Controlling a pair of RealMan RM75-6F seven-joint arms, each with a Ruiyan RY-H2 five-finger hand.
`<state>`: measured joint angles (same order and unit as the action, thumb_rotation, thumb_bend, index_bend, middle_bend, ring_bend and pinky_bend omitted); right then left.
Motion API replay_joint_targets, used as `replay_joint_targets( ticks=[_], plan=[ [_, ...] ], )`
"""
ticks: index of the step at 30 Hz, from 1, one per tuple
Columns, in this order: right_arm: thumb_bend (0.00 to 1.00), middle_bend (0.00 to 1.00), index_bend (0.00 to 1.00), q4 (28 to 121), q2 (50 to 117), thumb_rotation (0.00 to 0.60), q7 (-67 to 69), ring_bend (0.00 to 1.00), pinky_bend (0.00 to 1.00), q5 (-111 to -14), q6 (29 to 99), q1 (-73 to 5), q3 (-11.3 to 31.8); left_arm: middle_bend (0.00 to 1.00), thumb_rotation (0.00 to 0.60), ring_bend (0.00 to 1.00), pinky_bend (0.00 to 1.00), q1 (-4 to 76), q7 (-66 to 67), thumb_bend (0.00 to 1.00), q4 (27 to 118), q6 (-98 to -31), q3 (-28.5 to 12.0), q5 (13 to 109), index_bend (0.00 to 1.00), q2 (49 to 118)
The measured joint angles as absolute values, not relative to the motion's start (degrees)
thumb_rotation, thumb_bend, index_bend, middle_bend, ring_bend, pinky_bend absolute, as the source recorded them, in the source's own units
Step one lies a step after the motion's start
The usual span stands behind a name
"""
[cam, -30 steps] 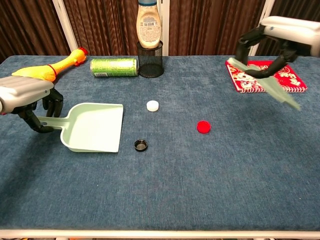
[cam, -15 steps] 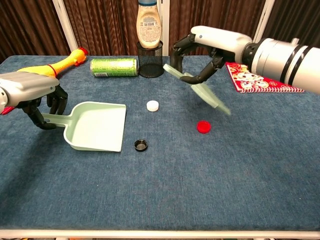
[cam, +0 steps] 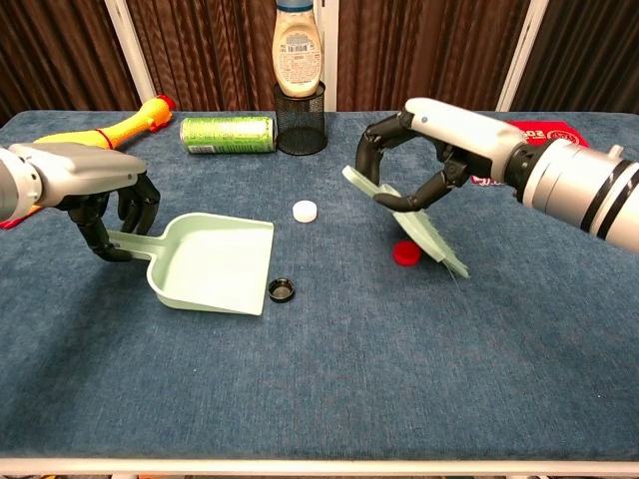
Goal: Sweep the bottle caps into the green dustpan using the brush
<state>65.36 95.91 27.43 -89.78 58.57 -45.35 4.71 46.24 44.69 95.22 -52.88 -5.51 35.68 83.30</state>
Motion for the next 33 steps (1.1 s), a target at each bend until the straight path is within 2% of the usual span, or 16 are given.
replay_joint_targets(
  ticks=[15, 23, 33],
  plan=[
    [0.64, 0.59, 0.74, 66.30, 101.48, 0.600, 26.77, 0.23, 0.13, -89.17, 60.43, -45.81, 6.28, 0.54, 0.600, 0.38, 0.44, 50.76, 44.34, 0.31, 95.97, -53.63, -4.89, 30.49, 0.56, 84.52],
    [0.64, 0.59, 0.74, 66.75, 104.82, 0.600, 25.90, 0.23, 0.13, -88.44, 60.29, -46.91, 7.63, 0.54, 0.600, 0.38, 0.44, 52.47, 47.84, 0.31, 95.06, -57.22, -3.04, 29.85, 0.56, 86.97],
    [0.65, 0.60, 0.74, 66.08, 109.22, 0.600, 25.56, 0.24, 0.13, -87.40, 60.20, -47.95, 9.06, 0.54, 0.600, 0.38, 0.44, 53.98, 49.67, 0.31, 95.03, -59.22, -2.82, 28.32, 0.56, 88.60]
  ],
)
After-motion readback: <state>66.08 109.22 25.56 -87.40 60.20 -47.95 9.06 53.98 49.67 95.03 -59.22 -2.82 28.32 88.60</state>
